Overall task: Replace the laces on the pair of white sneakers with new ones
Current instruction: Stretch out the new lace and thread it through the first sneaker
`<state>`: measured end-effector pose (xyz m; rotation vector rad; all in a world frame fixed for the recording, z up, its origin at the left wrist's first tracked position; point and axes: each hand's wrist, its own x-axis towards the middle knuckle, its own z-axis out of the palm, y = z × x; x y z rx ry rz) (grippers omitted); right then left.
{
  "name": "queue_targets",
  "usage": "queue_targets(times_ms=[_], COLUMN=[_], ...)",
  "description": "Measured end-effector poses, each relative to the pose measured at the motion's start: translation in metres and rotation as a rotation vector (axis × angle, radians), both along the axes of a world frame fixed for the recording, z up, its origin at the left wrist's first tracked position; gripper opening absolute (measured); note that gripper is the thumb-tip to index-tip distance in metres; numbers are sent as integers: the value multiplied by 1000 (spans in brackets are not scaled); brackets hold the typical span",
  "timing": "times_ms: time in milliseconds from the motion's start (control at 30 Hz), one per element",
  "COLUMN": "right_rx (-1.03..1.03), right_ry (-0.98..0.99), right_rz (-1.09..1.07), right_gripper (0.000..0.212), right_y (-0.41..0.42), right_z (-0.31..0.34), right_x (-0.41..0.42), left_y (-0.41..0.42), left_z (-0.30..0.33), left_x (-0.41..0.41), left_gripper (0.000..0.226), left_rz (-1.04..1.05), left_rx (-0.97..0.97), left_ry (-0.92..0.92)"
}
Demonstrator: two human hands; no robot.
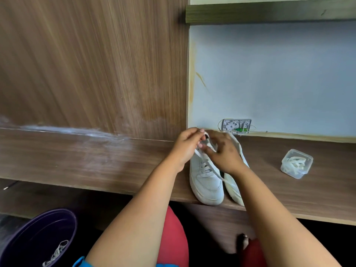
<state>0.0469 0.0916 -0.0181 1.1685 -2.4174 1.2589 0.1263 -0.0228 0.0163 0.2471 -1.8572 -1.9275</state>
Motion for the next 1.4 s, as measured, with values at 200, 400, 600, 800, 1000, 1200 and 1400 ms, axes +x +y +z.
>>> queue_targets(times_ms=[200, 400, 600, 800, 1000, 1200, 1400], right_rx=[-14, 241, 101, 185, -52, -168, -175], right_ry=[-175, 0, -99, -188, -266, -512, -389], right_rz=[-321, -195, -53, -25, -109, -345, -335], right_gripper=[25, 60, 15, 52, 35, 27, 28], right_y=[23, 40, 23, 40, 32, 51, 49], right_z=[-2, -2, -4, -1, -5, -23, -24], right_x=[-22, -32, -16, -22, -26, -55, -54], left_y=[-3, 1, 8, 4, 18, 9, 18], left_z=[-2, -18, -25, -37, -33, -54, -57], left_x=[-3, -9, -22, -31, -55, -74, -102], left_gripper=[25, 33, 27, 7, 13, 31, 43], left_rz=[97, 73, 49, -9, 78, 54, 9], left_rx=[31, -255, -307, -328, -188, -1455, -1524], left_ry=[-19, -174, -200, -244, -201, -505, -561])
